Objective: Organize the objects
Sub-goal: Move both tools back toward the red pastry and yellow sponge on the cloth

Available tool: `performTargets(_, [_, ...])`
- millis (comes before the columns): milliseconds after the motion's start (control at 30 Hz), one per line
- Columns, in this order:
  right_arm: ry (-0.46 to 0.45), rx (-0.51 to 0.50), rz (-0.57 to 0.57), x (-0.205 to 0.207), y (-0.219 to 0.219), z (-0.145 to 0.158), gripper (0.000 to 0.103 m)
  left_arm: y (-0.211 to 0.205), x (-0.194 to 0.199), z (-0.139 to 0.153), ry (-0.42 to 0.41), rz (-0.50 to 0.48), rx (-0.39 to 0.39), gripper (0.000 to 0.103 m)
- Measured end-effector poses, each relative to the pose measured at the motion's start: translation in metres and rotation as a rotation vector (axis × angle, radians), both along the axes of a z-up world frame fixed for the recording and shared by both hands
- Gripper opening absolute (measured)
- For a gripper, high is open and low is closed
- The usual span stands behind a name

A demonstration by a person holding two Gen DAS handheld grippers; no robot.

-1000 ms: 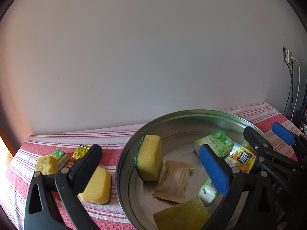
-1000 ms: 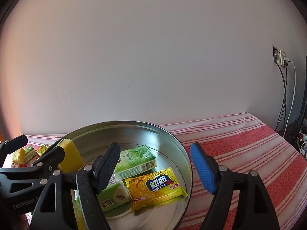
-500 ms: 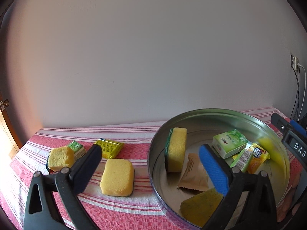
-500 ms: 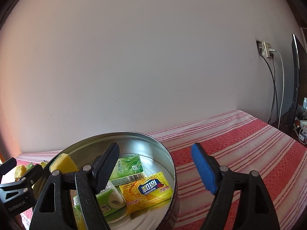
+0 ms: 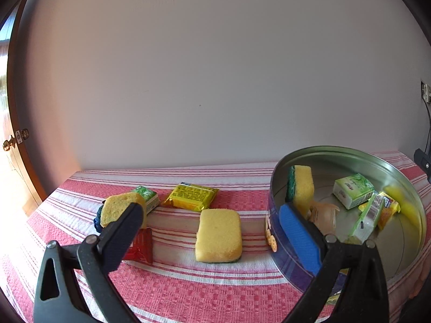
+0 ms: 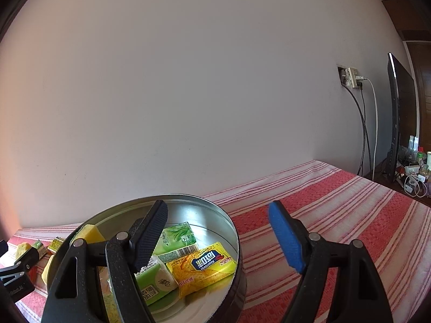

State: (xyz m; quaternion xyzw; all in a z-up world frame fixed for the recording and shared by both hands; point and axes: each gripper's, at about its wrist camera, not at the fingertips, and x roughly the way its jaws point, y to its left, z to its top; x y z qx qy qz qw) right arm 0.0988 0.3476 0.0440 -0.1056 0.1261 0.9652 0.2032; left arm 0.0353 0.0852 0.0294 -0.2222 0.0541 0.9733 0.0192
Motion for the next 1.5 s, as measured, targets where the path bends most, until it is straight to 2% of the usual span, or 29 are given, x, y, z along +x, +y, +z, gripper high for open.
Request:
performTargets(100, [0.008,-0.022,0.003,0.006,-0.006,-0.002,0.079,-0.013,-0.001,-0.003,0.001,0.016,-0.012,0.102])
performTargets(633, [-0.035,0.039,0.134,0.014,-0.092,-0.003,0.079,-0.078,-0.013,-0.015,-0.052,0.089,-0.002,0.102])
performTargets(967, [-0.071,0.034,0.322,-0.002,-0.166,-0.009,0.079,-0.135,-0.036,-0.022,-0.117,0.189,0.014,0.102])
performTargets(1167, [-0.129,0.040,0.421,-0.024,-0.210,-0.013,0.079,-0.169,-0.049,-0.025,-0.156,0.251,0.054,0.102])
performTargets(1400, [-0.280,-0.029,0.463,-0.069,-0.233,-0.029,0.079,-0.192,-0.054,-0.022,-0.173,0.293,0.118,0.102])
performTargets(1500, [-0.361,-0.048,0.454,-0.086,-0.238,-0.038,0.079,-0.190,-0.055,-0.021,-0.177,0.291,0.110,0.102])
